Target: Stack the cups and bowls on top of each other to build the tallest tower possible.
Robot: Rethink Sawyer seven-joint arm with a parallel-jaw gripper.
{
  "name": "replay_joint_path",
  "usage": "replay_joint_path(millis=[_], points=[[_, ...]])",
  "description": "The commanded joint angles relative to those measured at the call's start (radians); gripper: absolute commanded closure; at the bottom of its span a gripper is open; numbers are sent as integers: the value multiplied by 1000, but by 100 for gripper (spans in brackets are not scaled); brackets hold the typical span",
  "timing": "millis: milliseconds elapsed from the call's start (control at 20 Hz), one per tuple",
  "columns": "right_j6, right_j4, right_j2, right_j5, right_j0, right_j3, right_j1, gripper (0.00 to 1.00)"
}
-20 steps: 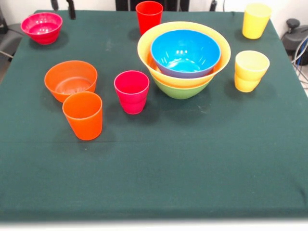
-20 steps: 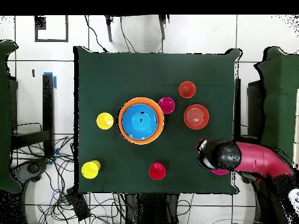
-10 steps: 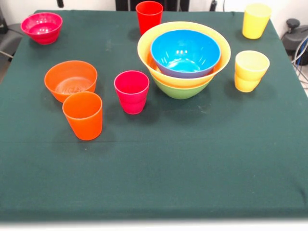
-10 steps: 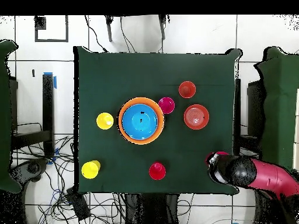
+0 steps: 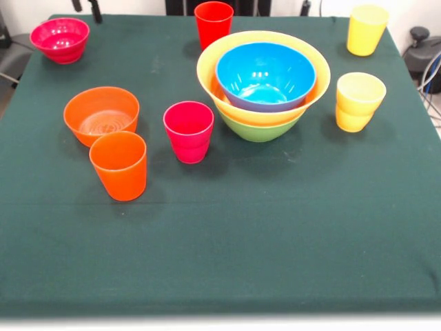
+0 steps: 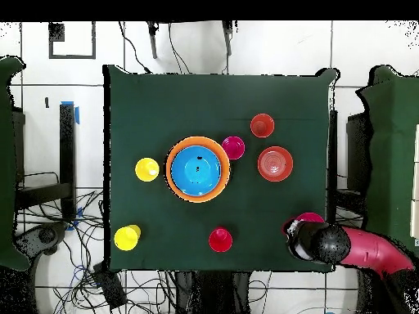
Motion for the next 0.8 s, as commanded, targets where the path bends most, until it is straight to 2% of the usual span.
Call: replay_joint_path(millis=[50,400,650,800], points=[[-140,-98,44,-84,12,-33,119,0],[-174,-133,50,-87,-18,-60,162,0],[-221,-127,73,-59,-59,-48,140,0],[-240,-130,85,-46,-76,-62,154,0]])
